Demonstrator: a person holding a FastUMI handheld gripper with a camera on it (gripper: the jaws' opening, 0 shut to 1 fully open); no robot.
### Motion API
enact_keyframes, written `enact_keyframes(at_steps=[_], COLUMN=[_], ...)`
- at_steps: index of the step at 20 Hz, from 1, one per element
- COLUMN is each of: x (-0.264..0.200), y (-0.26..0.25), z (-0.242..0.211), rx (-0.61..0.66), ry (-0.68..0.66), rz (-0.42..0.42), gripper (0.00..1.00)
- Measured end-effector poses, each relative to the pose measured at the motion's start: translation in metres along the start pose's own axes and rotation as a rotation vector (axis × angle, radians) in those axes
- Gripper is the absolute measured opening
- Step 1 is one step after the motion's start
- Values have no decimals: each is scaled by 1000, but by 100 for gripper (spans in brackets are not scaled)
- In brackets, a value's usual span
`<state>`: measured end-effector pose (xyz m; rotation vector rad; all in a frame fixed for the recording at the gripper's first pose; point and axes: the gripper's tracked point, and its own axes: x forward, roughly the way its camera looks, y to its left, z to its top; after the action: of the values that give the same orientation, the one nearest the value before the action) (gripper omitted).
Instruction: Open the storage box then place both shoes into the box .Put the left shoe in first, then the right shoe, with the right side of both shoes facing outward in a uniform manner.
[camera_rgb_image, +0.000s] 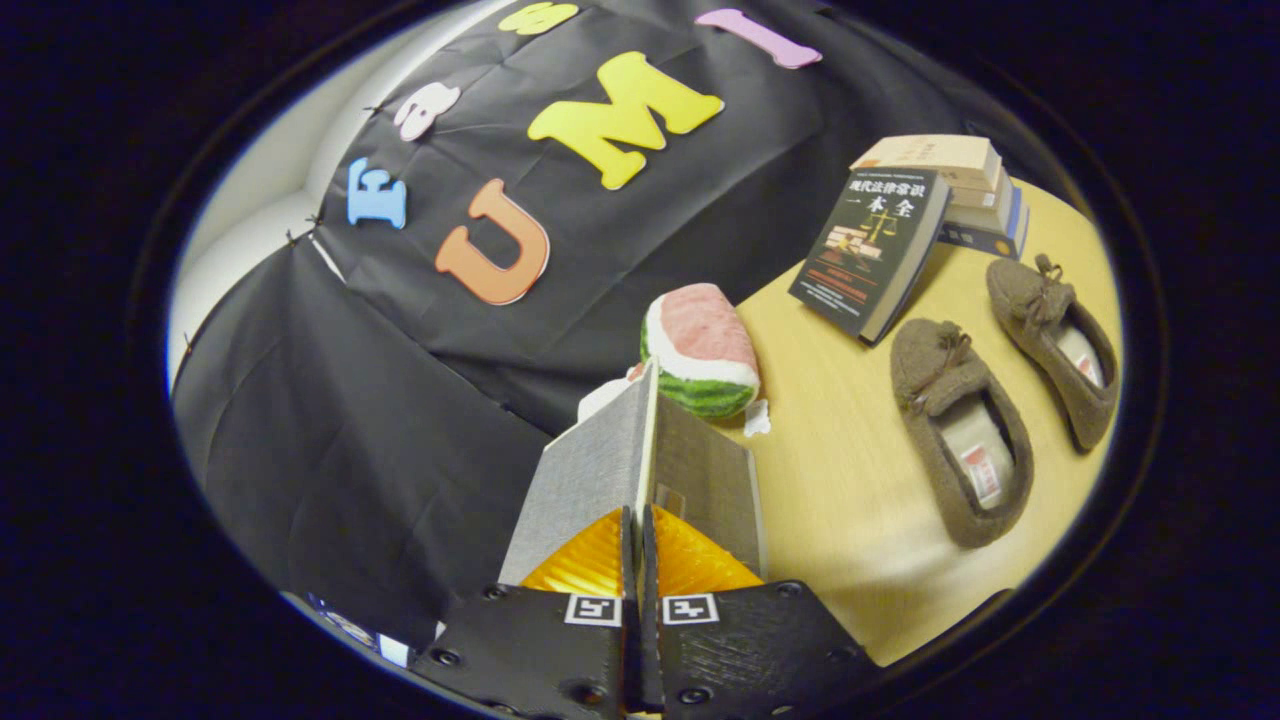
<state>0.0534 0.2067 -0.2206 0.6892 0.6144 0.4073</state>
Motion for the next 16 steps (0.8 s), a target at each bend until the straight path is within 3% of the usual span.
enact_keyframes(at_steps=[9,16], x=[-26,4], y=[138,236], z=[50,27], rx=[-189,-337], ry=[-83,-72], rz=[172,239], gripper=[0,0])
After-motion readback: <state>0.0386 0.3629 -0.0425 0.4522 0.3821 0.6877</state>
